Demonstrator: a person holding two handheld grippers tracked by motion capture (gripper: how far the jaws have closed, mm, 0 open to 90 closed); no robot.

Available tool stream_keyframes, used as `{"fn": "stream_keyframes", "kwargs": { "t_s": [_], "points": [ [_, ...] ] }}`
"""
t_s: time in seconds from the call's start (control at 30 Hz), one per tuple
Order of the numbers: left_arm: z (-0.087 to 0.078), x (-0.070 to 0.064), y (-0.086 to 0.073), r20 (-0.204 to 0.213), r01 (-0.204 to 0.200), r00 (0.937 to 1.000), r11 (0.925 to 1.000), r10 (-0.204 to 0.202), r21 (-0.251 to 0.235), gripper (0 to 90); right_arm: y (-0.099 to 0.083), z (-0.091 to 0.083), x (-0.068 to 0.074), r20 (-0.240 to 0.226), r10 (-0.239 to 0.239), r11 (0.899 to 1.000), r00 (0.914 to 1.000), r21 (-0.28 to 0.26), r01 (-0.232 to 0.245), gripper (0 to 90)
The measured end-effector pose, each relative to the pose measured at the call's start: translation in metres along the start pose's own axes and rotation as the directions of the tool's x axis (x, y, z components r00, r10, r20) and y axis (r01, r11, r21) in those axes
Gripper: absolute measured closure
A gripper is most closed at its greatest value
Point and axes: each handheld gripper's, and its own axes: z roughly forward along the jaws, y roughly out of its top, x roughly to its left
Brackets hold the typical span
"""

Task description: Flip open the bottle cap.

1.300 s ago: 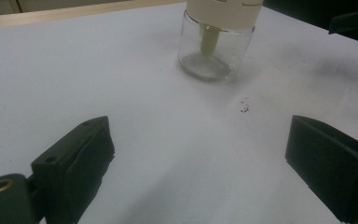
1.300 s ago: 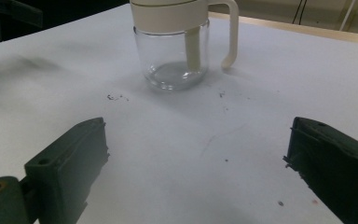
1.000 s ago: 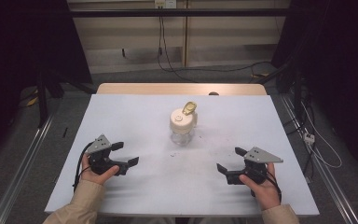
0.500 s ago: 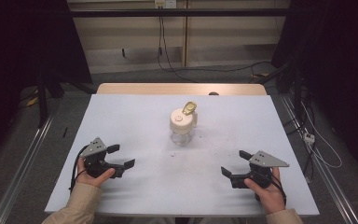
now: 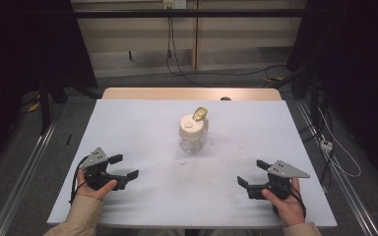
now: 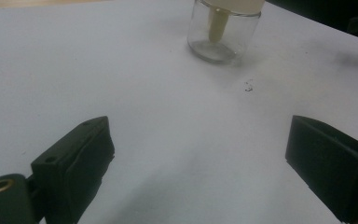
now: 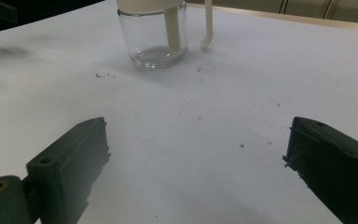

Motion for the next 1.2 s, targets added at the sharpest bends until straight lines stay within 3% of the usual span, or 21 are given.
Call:
{"fn": "stream_keyframes", "kwargs": {
  "t_s": [0.6,1.2],
  "points": [
    [-0.01,0.002,-0.007,-0.007,0.002,1.0,1.0,-0.002,0.004,6.8,-0.001,-0.004,-0.001,0.015,0.008,1.0,0.9999,-0.003,-0.008,5.2],
    [-0.014,0.004,-0.009,-0.017,0.016,0.9997,0.9998,-0.016,-0.008,6.8,-0.002,-0.001,-0.001,0.027,-0.013,1.0,0.9995,0.016,0.013,5.1]
  ]
}}
